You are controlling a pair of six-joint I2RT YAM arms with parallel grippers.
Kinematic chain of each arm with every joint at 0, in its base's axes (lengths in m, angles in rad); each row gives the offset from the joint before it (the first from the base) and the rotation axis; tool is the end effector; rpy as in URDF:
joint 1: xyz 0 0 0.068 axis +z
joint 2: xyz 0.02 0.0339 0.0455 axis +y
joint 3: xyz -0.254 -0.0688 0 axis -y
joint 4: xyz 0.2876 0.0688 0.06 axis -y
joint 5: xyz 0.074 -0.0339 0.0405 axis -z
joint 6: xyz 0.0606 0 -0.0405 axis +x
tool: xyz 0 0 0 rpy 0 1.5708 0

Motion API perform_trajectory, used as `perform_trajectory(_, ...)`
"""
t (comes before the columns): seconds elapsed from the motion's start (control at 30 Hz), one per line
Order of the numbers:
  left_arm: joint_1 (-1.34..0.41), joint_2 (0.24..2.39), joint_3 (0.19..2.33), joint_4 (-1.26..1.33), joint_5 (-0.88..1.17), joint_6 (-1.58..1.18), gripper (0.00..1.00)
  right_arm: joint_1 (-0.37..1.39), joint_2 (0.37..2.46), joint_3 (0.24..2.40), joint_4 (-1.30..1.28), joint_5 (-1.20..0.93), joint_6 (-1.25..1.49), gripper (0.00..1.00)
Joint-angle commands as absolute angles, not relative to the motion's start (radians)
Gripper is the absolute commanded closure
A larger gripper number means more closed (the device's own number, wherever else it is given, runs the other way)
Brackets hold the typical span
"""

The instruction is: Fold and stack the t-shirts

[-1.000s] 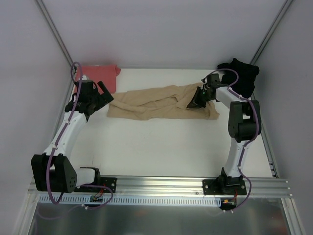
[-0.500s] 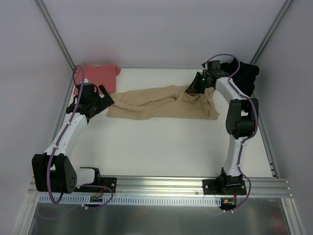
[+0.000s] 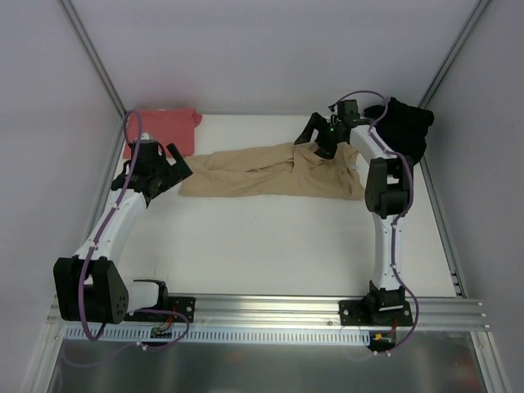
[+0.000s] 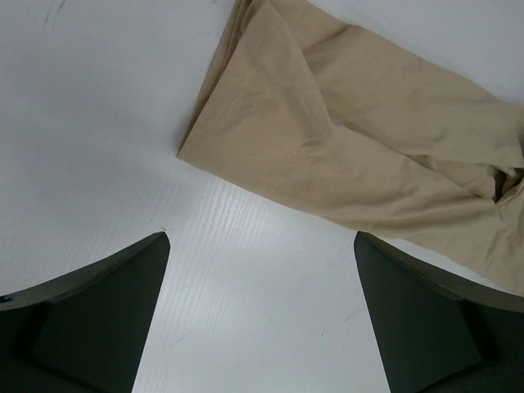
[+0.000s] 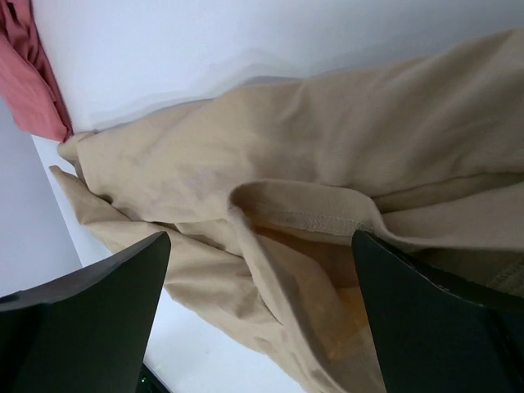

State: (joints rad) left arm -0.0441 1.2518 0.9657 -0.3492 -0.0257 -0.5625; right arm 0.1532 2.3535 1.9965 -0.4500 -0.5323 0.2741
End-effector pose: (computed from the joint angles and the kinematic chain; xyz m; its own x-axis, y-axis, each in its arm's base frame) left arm 0.3412 -0.0135 0.2512 -0.5140 -0.5110 -0.6890 -0.2964 0.8595 -0.4164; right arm 0.5654 0.1184 0.1581 -0.8166 0.1099 -0.5666 -0.2673 0.7980 0.5401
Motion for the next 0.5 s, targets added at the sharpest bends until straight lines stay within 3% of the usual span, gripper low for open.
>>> perform_trajectory(0.0,-0.04,1.224,0.948,-0.341,-0.005,-0.543,0.01,0.156,2.312,1.974,-0.388,-0.56,0.275,0.01)
perform_trajectory(0.17,-0.04,1.218,0.927,-0.327,-0.002,-0.549,0.01,0.155,2.156,1.841,-0.318,-0.496,0.201,0.01)
perform_trajectory(0.47,-0.043,1.213,0.877,-0.255,0.081,-0.554,0.01,0.149,1.827,1.749,-0.413,-0.252,0.008,0.01)
